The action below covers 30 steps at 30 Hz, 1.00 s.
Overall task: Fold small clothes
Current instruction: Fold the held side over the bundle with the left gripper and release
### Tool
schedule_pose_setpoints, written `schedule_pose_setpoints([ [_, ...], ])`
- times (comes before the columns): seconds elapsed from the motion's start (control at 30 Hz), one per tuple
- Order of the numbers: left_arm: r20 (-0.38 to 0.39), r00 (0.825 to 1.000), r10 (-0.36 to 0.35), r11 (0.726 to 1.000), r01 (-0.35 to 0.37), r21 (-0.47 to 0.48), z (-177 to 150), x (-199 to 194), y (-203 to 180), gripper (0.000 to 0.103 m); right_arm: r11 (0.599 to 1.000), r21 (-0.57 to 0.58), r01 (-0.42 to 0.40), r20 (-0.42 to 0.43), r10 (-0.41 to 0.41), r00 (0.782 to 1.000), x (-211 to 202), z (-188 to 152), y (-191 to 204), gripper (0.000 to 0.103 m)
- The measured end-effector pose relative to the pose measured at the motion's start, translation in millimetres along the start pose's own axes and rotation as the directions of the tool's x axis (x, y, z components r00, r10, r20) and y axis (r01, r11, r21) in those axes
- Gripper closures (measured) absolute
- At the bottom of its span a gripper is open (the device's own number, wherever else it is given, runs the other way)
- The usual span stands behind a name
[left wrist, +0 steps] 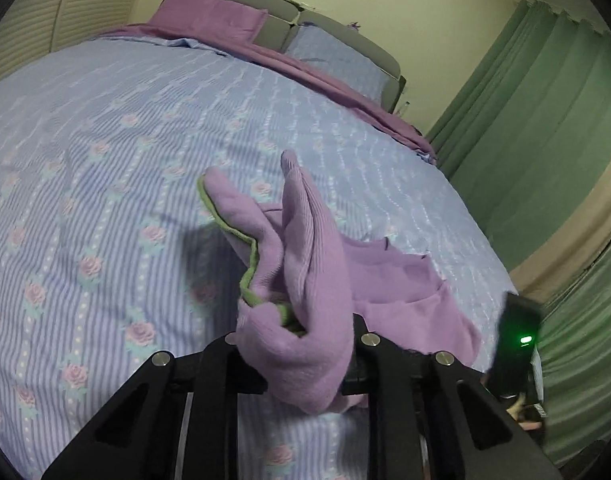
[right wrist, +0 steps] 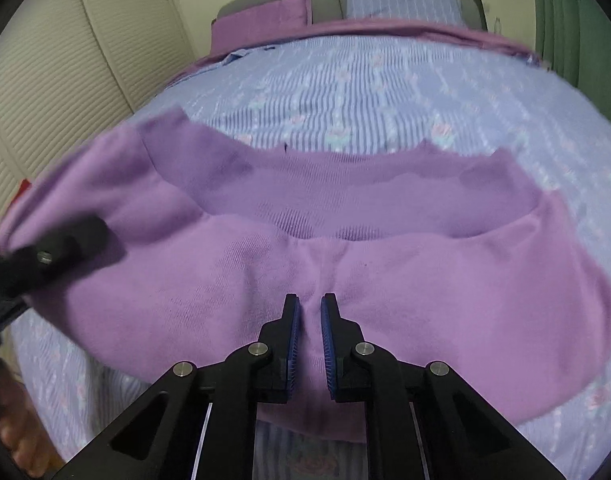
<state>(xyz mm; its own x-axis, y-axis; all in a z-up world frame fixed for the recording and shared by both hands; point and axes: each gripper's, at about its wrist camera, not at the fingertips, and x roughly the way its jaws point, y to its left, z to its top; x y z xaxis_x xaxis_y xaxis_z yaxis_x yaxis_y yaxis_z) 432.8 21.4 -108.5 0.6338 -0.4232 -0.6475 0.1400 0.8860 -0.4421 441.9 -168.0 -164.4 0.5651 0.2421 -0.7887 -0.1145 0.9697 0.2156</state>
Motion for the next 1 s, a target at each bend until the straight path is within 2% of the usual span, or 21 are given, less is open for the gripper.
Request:
schedule_pose_setpoints([
  [0.17,0.018,1.0,0.008,0.999,-0.009,0.049,6,-2,-29,0.081,0.998,-0.043,-0.042,-0.054,0.04,0.998,3,14,-8,0.09],
  [0.23,0.027,1.0,-0.005,0.998,0.004,0.055,9,-6,-38,0.081,0.998,-0.039,-0.046,-0.034,0.045,0.998,-10,24,-15,0.086],
  [0.27,0.029,1.0,-0.007,0.998,0.005,0.062,11,-7,-41,0.081,0.999,-0.029,-0.042,-0.014,0.042,0.999,-21,34,-20,0.081],
  [0.3,0.033,0.999,-0.005,0.997,0.003,0.075,12,-8,-48,0.081,0.999,-0.021,-0.042,0.001,0.042,0.999,-29,42,-24,0.064],
  [0.33,0.035,0.999,-0.005,0.996,0.002,0.084,14,-8,-53,0.081,0.999,-0.019,-0.05,0.033,0.051,0.998,-45,55,-30,0.053],
  [0.37,0.035,0.999,-0.002,0.995,-0.002,0.096,15,-6,-61,0.081,0.999,-0.021,-0.047,0.055,0.048,0.997,-55,63,-33,0.05],
  [0.47,0.035,0.999,0.007,0.99,-0.012,0.143,16,0,-89,0.081,0.999,-0.037,0.007,0.076,-0.004,0.997,-85,90,-48,0.049],
  [0.63,0.045,0.998,-0.036,0.984,0.027,0.178,10,19,-136,0.081,0.996,-0.083,0.041,0.059,-0.036,0.998,-106,97,-78,0.049],
  [0.73,0.042,0.998,-0.056,0.983,0.048,0.179,-2,37,-165,0.081,0.995,-0.073,0.073,0.041,-0.07,0.997,-104,87,-103,0.049],
  [0.83,0.004,0.998,-0.059,0.982,0.057,0.178,-17,60,-184,0.081,0.993,-0.035,0.113,0.008,-0.113,0.994,-99,70,-137,0.049],
  [0.87,-0.01,0.998,-0.055,0.982,0.056,0.18,-22,68,-189,0.081,0.99,-0.006,0.14,-0.005,-0.14,0.99,-98,62,-153,0.049],
  [1.0,-0.044,0.999,-0.018,0.979,0.027,0.204,-41,95,-199,0.081,0.984,0.056,0.167,-0.033,-0.165,0.986,-97,41,-187,0.049],
])
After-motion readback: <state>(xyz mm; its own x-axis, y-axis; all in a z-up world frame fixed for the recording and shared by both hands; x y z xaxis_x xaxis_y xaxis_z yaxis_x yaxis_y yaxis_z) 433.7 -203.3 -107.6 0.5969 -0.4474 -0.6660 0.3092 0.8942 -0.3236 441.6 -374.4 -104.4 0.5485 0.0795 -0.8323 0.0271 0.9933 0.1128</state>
